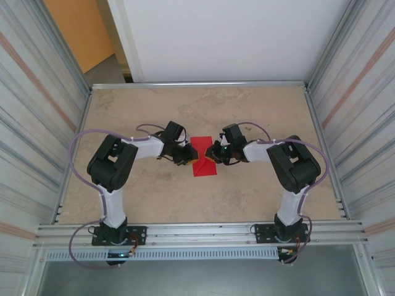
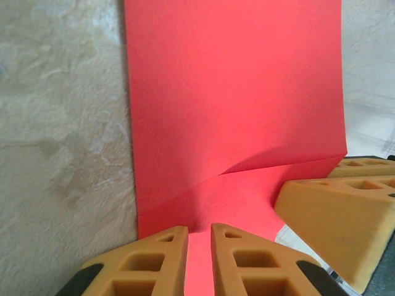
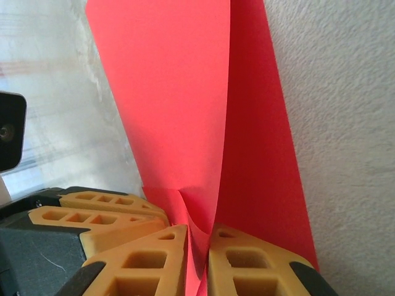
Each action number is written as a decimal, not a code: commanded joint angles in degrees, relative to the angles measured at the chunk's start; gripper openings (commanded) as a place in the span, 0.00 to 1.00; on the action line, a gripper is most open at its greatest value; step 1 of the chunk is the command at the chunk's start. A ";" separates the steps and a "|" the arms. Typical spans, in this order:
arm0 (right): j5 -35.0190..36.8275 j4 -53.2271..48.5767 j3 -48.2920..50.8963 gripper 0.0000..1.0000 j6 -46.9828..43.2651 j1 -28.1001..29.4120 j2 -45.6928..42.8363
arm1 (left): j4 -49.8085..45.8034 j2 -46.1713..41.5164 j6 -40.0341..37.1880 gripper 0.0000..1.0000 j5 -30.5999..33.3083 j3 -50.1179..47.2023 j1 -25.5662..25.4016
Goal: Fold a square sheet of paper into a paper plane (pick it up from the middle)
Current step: Pick up the paper from the center of the table, then turn over the paper at the center of the table.
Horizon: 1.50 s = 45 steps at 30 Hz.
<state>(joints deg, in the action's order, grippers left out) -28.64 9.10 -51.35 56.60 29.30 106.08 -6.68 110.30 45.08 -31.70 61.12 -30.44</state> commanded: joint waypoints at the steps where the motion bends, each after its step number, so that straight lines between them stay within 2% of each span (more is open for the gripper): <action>1: -1.17 2.08 0.55 0.15 1.05 0.33 1.48 | -1.89 -1.56 0.20 0.19 -0.19 0.92 0.29; 8: -1.39 3.59 0.98 0.05 0.33 -0.97 0.49 | -1.78 -4.97 0.62 0.21 -0.65 0.29 1.84; 11: -1.26 4.23 1.33 0.02 -1.73 -1.82 -1.69 | -0.13 -8.71 1.39 0.27 -0.71 -1.81 4.05; 17: -3.89 7.12 2.44 0.01 -6.01 -5.11 -8.17 | 4.47 -16.86 2.61 0.45 -2.45 -6.76 8.55; 21: -7.75 8.88 2.16 0.01 -6.96 -7.44 -12.66 | 11.88 -21.21 5.87 0.60 -6.57 -10.30 10.77; 24: -11.12 9.92 1.02 0.01 -6.35 -8.46 -15.17 | 18.27 -23.12 8.62 0.75 -9.57 -12.13 10.86; 29: -15.35 12.26 -1.05 0.01 -3.68 -8.59 -17.42 | 31.67 -24.09 14.49 0.87 -14.07 -14.71 10.07; 34: -18.81 18.12 -1.66 0.02 1.90 -8.33 -16.76 | 32.18 -24.92 12.08 0.89 -13.56 -15.33 8.67; 40: -20.32 21.11 -1.86 0.03 5.30 -7.78 -16.43 | 33.70 -24.46 11.69 0.89 -17.16 -13.42 6.55; 45: -20.70 21.10 -2.34 0.03 5.71 -7.00 -16.61 | 40.66 -23.42 15.82 0.84 -20.07 -13.26 6.43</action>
<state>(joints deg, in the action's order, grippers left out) -47.64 28.34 -51.77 60.84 21.74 90.28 27.86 87.22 58.52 -48.47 46.61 -24.01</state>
